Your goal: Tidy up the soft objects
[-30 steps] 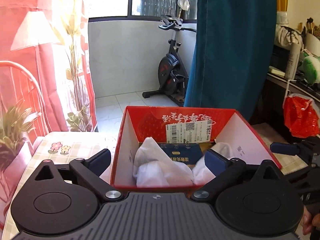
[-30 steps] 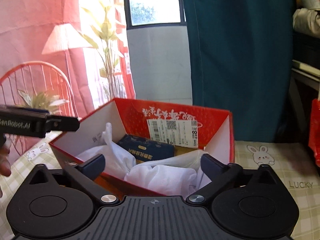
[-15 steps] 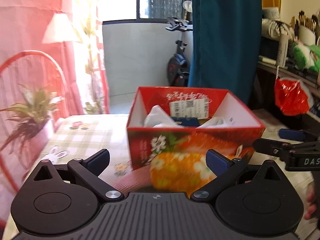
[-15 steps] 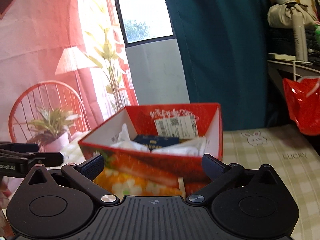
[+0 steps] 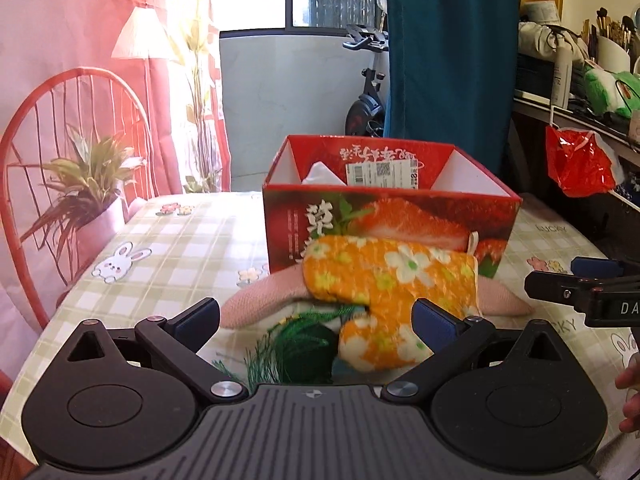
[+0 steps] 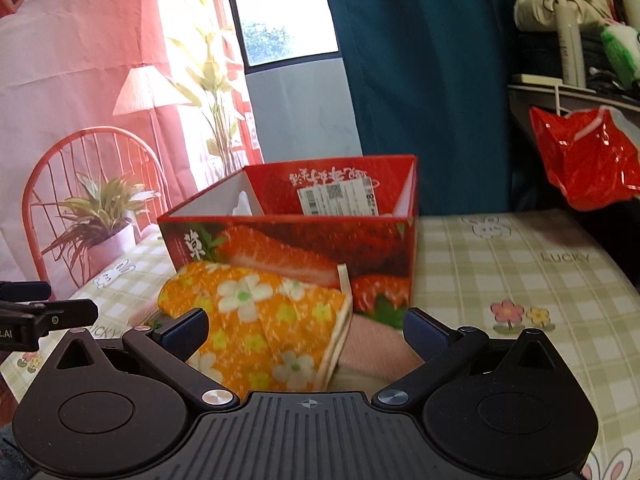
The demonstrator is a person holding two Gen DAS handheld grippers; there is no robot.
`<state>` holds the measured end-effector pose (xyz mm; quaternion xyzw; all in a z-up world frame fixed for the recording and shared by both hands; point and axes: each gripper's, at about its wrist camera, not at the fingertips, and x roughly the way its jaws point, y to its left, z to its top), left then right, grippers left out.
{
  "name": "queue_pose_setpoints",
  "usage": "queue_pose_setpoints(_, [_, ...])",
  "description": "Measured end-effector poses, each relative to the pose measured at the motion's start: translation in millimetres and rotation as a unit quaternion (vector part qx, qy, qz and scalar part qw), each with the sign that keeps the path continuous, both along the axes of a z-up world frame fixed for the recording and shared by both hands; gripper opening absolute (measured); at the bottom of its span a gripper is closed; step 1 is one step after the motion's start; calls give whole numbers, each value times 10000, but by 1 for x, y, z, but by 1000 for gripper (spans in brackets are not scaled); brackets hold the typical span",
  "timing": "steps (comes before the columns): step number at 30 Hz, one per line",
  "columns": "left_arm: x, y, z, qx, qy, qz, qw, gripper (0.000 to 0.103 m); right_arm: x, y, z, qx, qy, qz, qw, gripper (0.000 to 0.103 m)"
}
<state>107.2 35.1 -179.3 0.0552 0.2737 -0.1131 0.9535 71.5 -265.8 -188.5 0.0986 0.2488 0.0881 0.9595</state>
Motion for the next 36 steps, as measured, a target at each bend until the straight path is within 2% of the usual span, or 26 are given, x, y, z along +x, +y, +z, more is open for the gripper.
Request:
queue_pose_setpoints(3, [-5, 0, -5, 8, 25, 12, 10000, 103, -3, -1, -2, 78, 98, 173, 9998, 102])
queue_pose_setpoints(6, [-9, 2, -11, 24, 67, 25, 10000, 102, -6, 2, -5, -84, 172, 59, 9998, 103])
queue_pose_setpoints(16, [-12, 9, -18, -53, 141, 161, 9998, 102, -17, -3, -7, -96, -96, 44, 9999, 103])
queue_pose_setpoints(21, [-13, 12, -25, -151, 291, 184, 9993, 102, -17, -7, -11, 42, 12, 54, 10000, 103])
queue_pose_setpoints(25, [-13, 18, -29, -284, 419, 236, 9984, 100, -15, -5, -18, -70, 288, 32, 9996, 103])
queue_pose_setpoints(36, [-14, 22, -33, -285, 527, 310, 9977, 97, -21, -4, -23, -228, 232, -35, 9995, 103])
